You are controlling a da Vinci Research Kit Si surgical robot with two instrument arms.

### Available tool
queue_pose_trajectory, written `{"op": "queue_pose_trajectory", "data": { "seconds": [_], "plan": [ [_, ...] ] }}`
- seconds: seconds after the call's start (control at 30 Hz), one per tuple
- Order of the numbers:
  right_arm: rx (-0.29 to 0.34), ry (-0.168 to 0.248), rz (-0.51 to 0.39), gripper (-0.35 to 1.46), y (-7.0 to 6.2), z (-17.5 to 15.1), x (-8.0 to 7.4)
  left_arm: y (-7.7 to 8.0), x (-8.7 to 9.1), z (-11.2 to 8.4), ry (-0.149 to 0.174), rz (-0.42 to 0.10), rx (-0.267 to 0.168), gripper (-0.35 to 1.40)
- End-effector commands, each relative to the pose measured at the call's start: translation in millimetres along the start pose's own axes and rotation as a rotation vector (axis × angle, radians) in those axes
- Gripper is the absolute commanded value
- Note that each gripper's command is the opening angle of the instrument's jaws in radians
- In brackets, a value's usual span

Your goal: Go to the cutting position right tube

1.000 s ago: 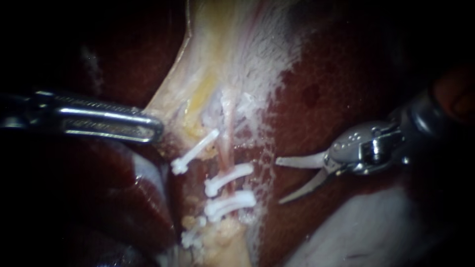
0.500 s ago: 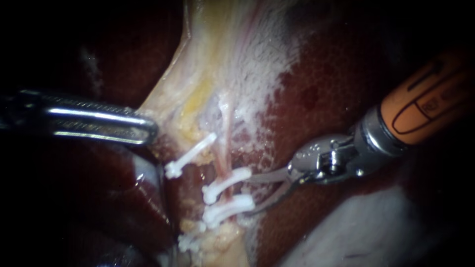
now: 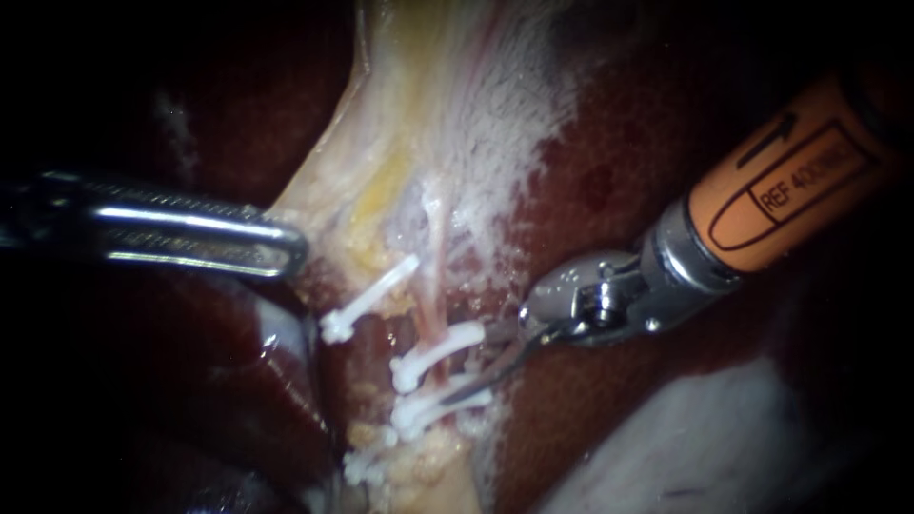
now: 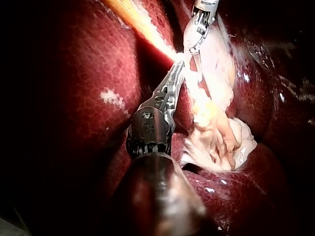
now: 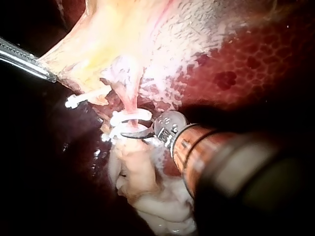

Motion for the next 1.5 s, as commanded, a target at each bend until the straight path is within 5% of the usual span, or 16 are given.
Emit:
{"op": "queue_pose_trajectory", "data": {
  "seconds": [0.03,0.53,1.5],
  "plan": [
    [0.001,0.007,-0.001,0.53,0.0,0.1,0.0,0.0,0.0,0.0,0.000,0.000,0.000,-0.35],
    [0.056,0.002,-0.008,0.28,-0.1,1.0,0.5,0.0,0.0,0.1,0.000,-0.001,0.000,-0.35],
    [0.063,0.004,-0.015,0.21,-0.1,1.5,0.5,0.0,-0.1,0.3,0.000,-0.001,-0.001,-0.35]
  ]
}}
